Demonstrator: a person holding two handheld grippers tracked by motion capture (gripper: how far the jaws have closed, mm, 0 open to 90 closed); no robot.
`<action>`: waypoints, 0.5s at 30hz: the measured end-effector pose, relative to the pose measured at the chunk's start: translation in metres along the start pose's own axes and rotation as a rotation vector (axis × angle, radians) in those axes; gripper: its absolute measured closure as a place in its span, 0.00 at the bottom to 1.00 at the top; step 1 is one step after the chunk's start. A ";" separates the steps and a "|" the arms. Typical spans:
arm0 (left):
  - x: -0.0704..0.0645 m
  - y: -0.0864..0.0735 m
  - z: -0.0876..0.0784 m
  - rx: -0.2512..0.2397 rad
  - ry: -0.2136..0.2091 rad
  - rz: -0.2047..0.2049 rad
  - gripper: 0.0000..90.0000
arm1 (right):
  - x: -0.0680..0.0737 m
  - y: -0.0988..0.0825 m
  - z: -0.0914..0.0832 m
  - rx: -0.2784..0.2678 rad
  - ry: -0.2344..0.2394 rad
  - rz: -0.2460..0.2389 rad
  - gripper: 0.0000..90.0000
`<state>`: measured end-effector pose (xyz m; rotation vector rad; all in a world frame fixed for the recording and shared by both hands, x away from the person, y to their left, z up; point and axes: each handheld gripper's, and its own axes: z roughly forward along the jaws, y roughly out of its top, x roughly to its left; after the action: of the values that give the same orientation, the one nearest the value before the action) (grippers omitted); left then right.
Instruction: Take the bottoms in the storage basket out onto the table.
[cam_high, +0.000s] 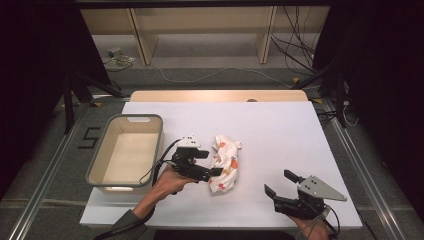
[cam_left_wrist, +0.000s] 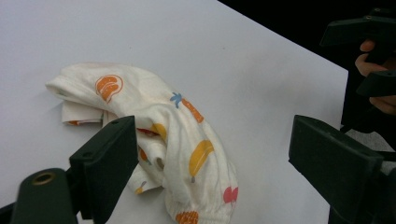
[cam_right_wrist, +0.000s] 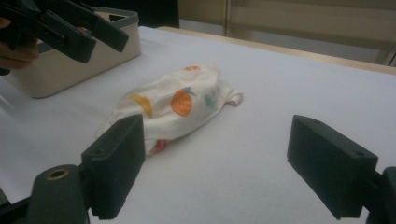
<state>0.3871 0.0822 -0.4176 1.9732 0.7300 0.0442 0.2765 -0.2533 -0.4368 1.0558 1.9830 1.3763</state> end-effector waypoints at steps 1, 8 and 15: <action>0.000 0.000 -0.001 -0.007 -0.002 0.005 0.17 | 0.000 0.000 0.000 0.000 0.000 -0.001 0.22; -0.002 -0.003 -0.005 -0.031 0.000 0.030 0.17 | 0.000 0.000 0.000 0.001 0.004 -0.002 0.22; -0.004 -0.006 -0.011 -0.068 0.007 0.041 0.17 | 0.000 0.000 0.000 0.002 0.006 -0.001 0.22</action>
<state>0.3777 0.0910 -0.4163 1.9242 0.6834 0.0994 0.2766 -0.2528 -0.4371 1.0527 1.9897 1.3784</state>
